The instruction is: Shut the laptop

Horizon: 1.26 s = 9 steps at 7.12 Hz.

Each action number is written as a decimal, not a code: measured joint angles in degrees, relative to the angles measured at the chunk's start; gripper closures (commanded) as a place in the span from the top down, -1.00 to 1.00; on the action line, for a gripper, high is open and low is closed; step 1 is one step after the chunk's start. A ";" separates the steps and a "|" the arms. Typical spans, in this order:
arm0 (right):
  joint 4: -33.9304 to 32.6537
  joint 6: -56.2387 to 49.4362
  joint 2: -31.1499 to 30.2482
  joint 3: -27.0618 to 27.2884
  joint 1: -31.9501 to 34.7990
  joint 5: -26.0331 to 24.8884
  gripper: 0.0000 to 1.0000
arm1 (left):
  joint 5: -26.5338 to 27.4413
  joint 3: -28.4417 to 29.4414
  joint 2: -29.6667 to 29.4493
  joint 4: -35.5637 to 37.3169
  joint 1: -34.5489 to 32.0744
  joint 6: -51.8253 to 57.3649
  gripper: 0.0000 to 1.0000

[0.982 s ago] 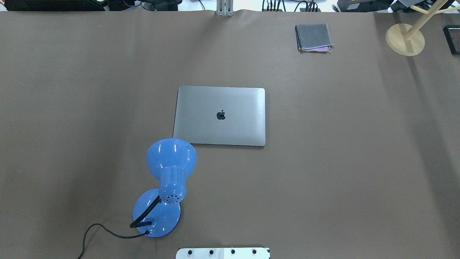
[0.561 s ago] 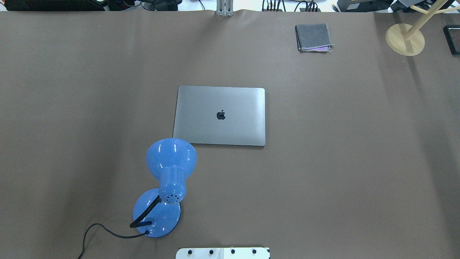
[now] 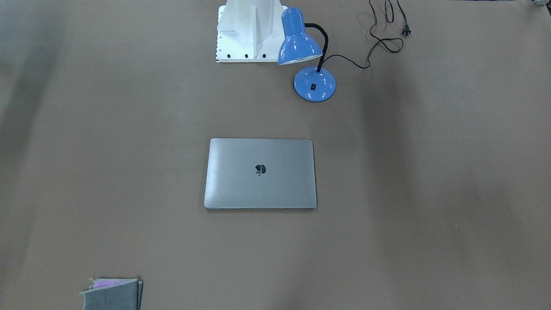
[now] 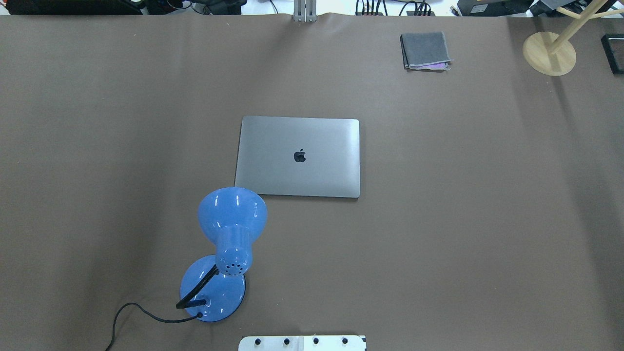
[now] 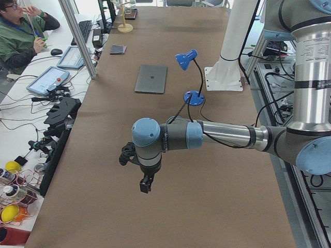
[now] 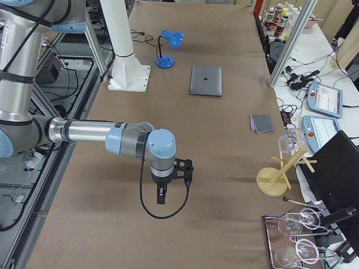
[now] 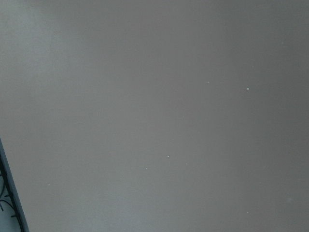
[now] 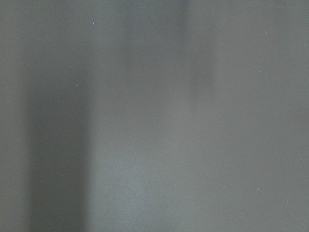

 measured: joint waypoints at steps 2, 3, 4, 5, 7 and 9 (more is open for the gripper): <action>0.00 0.00 -0.23 0.00 0.00 0.07 1.00 | -0.04 -0.19 0.22 -0.04 0.00 0.00 0.97; 0.00 0.00 -0.36 0.00 0.00 0.09 1.00 | -0.03 -0.19 0.25 -0.04 0.00 0.00 0.97; 0.00 0.00 -0.48 0.01 0.00 0.10 1.00 | -0.03 -0.19 0.26 -0.04 -0.01 0.00 0.97; 0.00 -0.02 -0.63 0.08 0.00 0.14 1.00 | -0.02 -0.18 0.29 -0.05 -0.05 0.00 0.97; 0.00 -0.08 -0.82 0.10 0.00 0.26 1.00 | -0.08 -0.32 0.72 -0.04 -0.08 0.00 0.97; 0.00 -0.09 -0.97 0.10 0.00 0.28 1.00 | -0.11 -1.63 2.05 -0.04 -0.09 0.00 0.97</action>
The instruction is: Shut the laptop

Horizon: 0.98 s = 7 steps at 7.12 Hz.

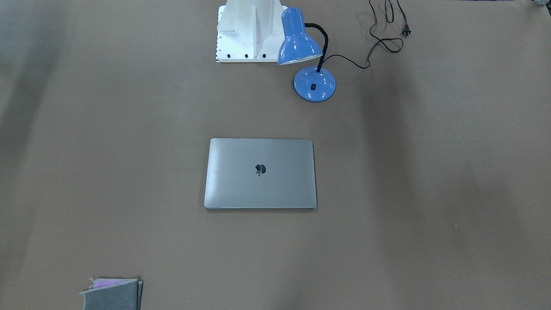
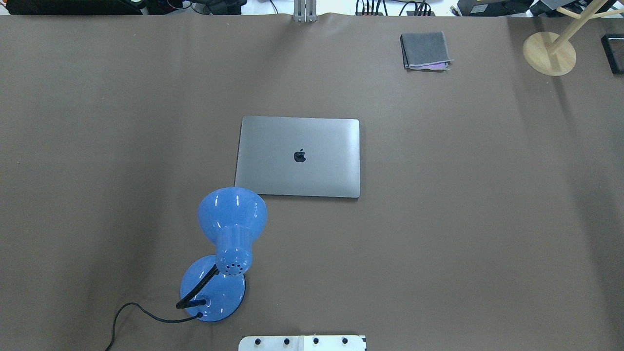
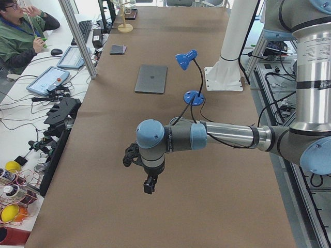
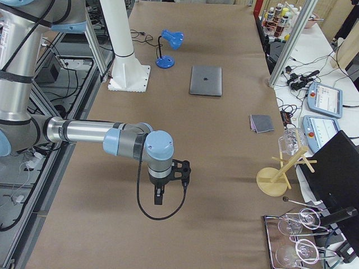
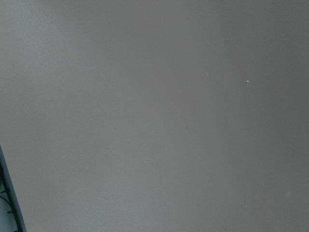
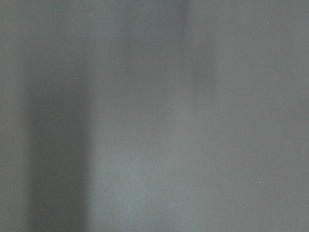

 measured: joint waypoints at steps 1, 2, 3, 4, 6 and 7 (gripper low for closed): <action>-0.02 0.00 -0.05 0.00 0.00 0.02 1.00 | 0.00 -0.97 0.73 0.00 0.00 0.00 0.97; -0.06 0.00 -0.07 -0.03 0.00 0.06 1.00 | 0.00 -1.59 1.08 0.00 0.00 0.00 0.97; -0.06 0.00 -0.11 -0.06 0.00 0.06 1.00 | 0.00 -1.82 1.22 0.00 0.00 0.00 0.97; -0.03 0.00 -0.14 -0.08 0.00 0.05 1.00 | 0.00 -1.86 1.25 0.00 0.00 0.00 0.97; 0.02 0.00 -0.13 -0.05 -0.04 0.08 1.00 | 0.00 -1.91 1.28 0.00 0.00 0.00 0.97; 0.03 0.00 -0.10 0.00 -0.11 0.09 1.00 | 0.00 -1.94 1.28 0.00 0.00 0.00 0.97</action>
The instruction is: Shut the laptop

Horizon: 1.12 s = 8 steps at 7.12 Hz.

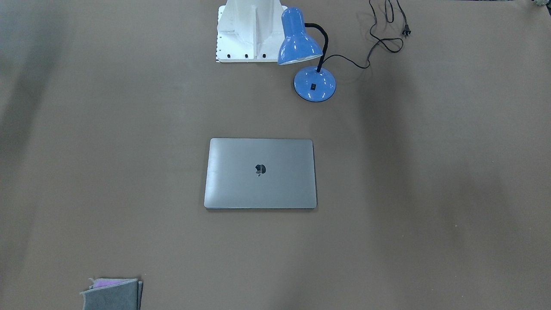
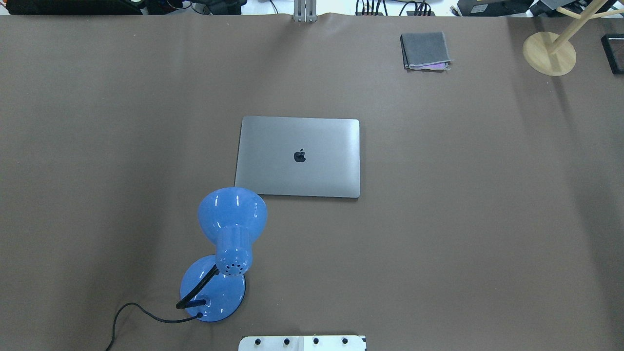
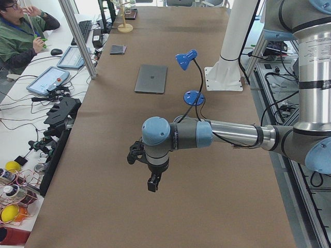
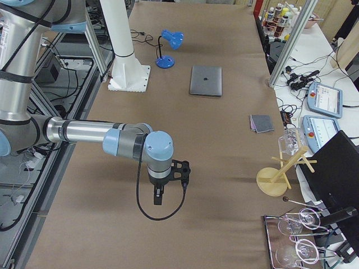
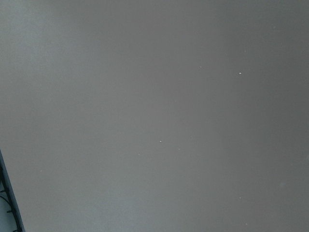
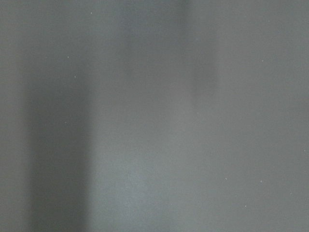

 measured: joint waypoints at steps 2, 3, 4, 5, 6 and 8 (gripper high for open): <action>0.03 -0.02 0.06 0.06 -0.06 0.00 1.00 | 0.00 -0.03 0.04 0.00 0.00 0.00 0.97; 0.04 -0.06 0.13 0.07 -0.06 0.05 1.00 | 0.00 -0.03 0.03 0.00 0.00 0.00 0.97; 0.05 -0.07 0.16 0.10 -0.07 0.19 1.00 | 0.00 -0.03 0.01 0.00 0.00 0.00 0.97; 0.05 -0.08 0.18 0.19 -0.07 0.40 1.00 | 0.00 -0.03 0.02 0.00 0.00 0.00 0.97; 0.08 -0.09 0.19 0.29 -0.07 0.69 1.00 | 0.00 -0.03 0.12 0.00 0.00 0.00 0.97; 1.01 -0.09 0.18 0.39 -0.07 1.30 1.00 | -0.02 -0.03 0.35 -0.02 0.00 0.00 0.97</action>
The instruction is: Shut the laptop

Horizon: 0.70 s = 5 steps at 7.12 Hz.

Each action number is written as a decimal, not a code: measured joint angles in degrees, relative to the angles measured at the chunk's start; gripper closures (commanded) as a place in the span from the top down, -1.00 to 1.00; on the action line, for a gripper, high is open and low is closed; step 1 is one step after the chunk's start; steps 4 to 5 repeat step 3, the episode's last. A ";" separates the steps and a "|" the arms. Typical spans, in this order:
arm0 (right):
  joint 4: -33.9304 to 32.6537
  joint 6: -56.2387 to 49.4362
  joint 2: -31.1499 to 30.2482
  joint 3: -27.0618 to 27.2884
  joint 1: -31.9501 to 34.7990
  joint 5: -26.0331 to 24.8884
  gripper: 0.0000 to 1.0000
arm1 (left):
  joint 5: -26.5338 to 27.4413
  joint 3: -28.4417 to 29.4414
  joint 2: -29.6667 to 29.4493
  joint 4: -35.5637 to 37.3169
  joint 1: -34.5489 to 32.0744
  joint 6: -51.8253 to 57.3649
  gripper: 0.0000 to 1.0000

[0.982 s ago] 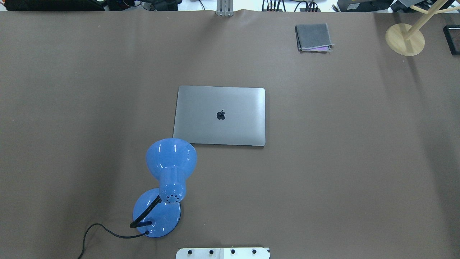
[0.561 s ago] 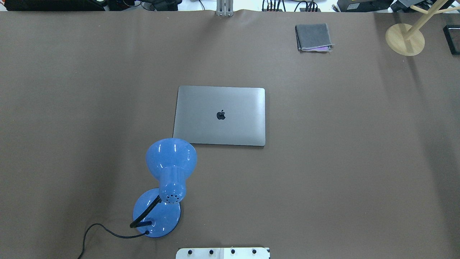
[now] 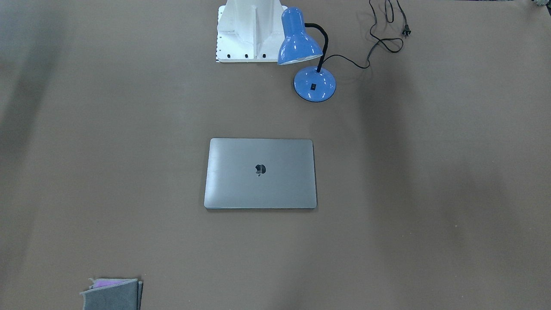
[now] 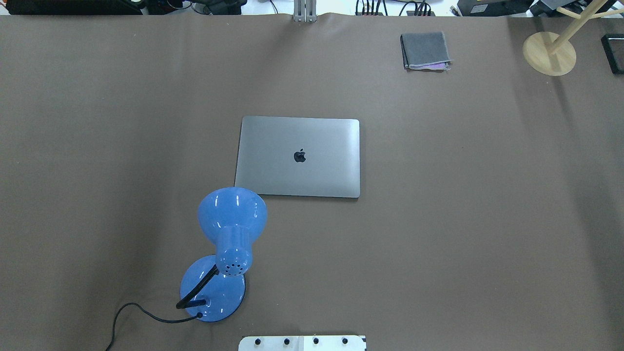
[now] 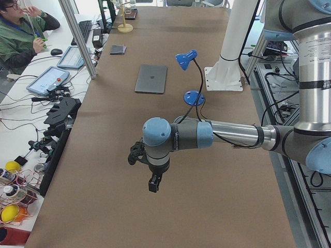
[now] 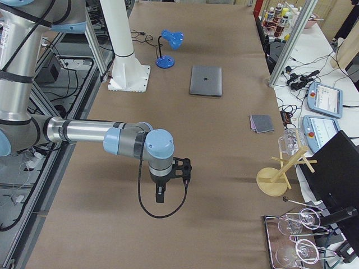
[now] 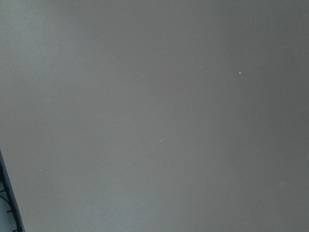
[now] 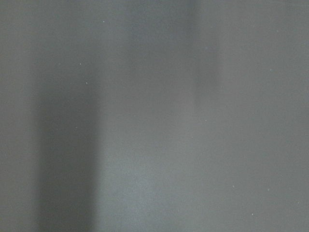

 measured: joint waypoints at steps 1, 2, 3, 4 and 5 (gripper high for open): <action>0.79 0.00 -0.04 -0.01 0.00 0.12 1.00 | -0.04 0.00 0.00 -0.04 0.02 0.00 0.97; 1.22 0.00 -0.06 -0.02 0.00 0.17 1.00 | -0.04 0.00 0.01 -0.06 0.05 0.00 0.97; 1.41 0.00 -0.05 -0.04 0.00 0.19 1.00 | -0.01 -0.03 0.00 -0.09 0.08 0.00 0.97; 1.41 0.00 -0.05 -0.04 0.00 0.19 1.00 | -0.01 -0.03 0.00 -0.09 0.08 0.00 0.97; 1.41 0.00 -0.05 -0.04 0.00 0.19 1.00 | -0.01 -0.03 0.00 -0.09 0.08 0.00 0.97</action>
